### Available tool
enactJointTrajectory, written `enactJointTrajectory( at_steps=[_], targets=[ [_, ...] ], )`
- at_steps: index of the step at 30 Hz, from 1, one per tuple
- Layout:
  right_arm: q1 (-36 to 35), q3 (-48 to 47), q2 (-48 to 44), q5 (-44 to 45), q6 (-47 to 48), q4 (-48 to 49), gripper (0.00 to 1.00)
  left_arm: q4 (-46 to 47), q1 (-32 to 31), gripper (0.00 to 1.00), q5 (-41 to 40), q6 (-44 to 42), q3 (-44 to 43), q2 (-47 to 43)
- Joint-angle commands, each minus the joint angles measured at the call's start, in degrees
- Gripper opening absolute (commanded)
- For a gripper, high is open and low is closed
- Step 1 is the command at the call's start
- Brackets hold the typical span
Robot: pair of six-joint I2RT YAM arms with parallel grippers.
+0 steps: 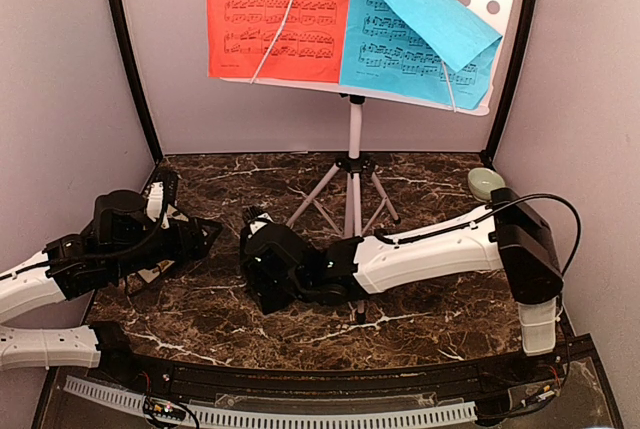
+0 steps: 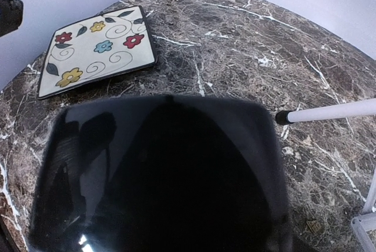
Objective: Set up the instrument practice props
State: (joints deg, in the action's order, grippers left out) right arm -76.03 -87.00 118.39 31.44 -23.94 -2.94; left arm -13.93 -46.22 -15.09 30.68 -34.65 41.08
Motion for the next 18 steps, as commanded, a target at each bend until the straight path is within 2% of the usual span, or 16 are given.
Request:
enactJointTrajectory(
  at_steps=[1,3,4,11,18],
  targets=[
    [-0.3,-2.6,-1.6,1.6,-2.1,5.2,0.63,-1.0,0.6,0.80,1.4,0.4,0.1,-0.1],
    [-0.3,-1.1,-2.9,-1.8,-2.7,6.6,0.92,-1.1,0.7,0.83,2.1,0.1,0.0,0.2],
    [-0.3,-0.2,-3.4,-2.8,-2.9,7.2,0.98,-1.2,0.8,0.84,2.5,-0.1,-0.1,0.3],
    [1.1,9.9,-10.8,-15.0,-2.9,13.4,1.00,-1.8,1.3,0.86,4.1,0.0,-0.7,2.0],
    [4.9,18.4,-12.3,-24.0,-2.4,18.1,1.00,-2.4,1.6,0.87,5.0,1.2,0.0,1.5]
  ],
)
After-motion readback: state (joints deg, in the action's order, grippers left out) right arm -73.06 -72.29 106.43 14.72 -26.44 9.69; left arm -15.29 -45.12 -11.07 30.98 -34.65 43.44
